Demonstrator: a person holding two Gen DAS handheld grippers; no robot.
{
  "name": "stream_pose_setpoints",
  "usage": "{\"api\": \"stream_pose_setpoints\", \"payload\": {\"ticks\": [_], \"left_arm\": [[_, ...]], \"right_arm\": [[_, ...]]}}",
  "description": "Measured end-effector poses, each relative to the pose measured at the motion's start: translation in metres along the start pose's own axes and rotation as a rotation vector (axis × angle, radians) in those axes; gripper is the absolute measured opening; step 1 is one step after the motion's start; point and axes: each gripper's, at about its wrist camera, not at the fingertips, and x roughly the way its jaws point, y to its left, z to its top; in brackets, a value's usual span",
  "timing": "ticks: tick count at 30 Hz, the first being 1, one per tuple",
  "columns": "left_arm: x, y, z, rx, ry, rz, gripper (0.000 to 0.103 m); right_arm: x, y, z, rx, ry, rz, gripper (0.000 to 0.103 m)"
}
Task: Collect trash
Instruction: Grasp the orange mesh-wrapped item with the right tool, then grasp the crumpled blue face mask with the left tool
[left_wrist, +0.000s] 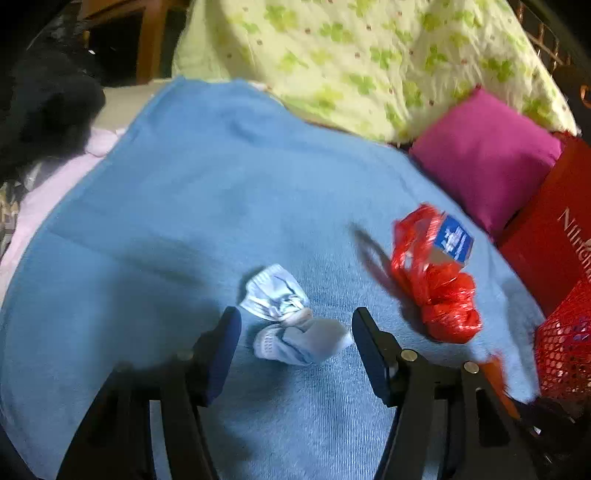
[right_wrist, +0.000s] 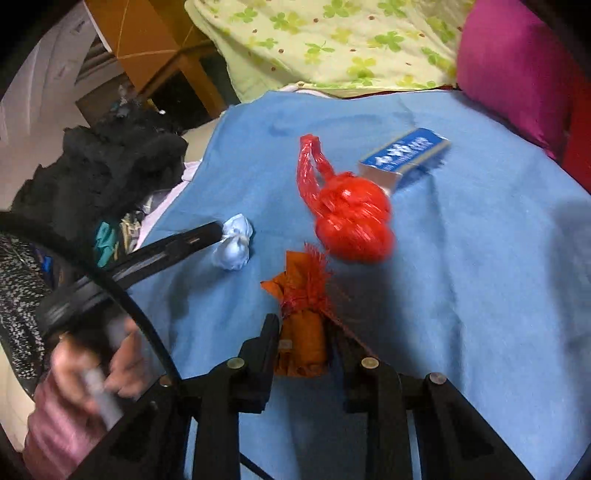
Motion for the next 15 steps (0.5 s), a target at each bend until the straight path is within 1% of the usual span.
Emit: {"api": "stream_pose_setpoints", "payload": {"ticks": [3, 4, 5, 6, 7, 8, 10, 13, 15], "left_arm": [[0.017, 0.006, 0.002, -0.037, 0.049, 0.013, 0.063], [0.020, 0.008, 0.002, -0.049, 0.058, 0.009, 0.060], [0.022, 0.011, 0.002, -0.060, 0.067, 0.001, 0.048], [0.025, 0.012, 0.002, -0.068, 0.077, -0.009, 0.046], [0.024, 0.014, 0.001, -0.070, 0.076, -0.013, 0.042], [0.023, 0.014, 0.001, -0.068, 0.069, -0.016, 0.032], [0.016, 0.011, 0.000, -0.050, 0.055, -0.014, 0.025], [0.004, 0.007, -0.004, -0.021, 0.033, -0.013, 0.023], [-0.008, 0.003, -0.008, 0.009, 0.005, 0.006, 0.023]], "right_arm": [[-0.012, -0.004, -0.013, 0.013, -0.004, -0.015, 0.027], [-0.015, -0.004, -0.016, 0.014, -0.004, -0.019, 0.028], [-0.016, -0.005, -0.018, 0.015, -0.002, -0.022, 0.028], [-0.018, -0.005, -0.020, 0.018, -0.001, -0.024, 0.027], [-0.018, -0.005, -0.020, 0.020, -0.001, -0.024, 0.027], [-0.021, -0.005, -0.022, 0.023, -0.002, -0.023, 0.027], [-0.025, -0.003, -0.021, 0.023, -0.007, -0.021, 0.027], [-0.035, 0.004, -0.020, 0.005, -0.031, -0.026, 0.027], [-0.042, 0.005, -0.020, -0.006, -0.049, -0.034, 0.027]]}}
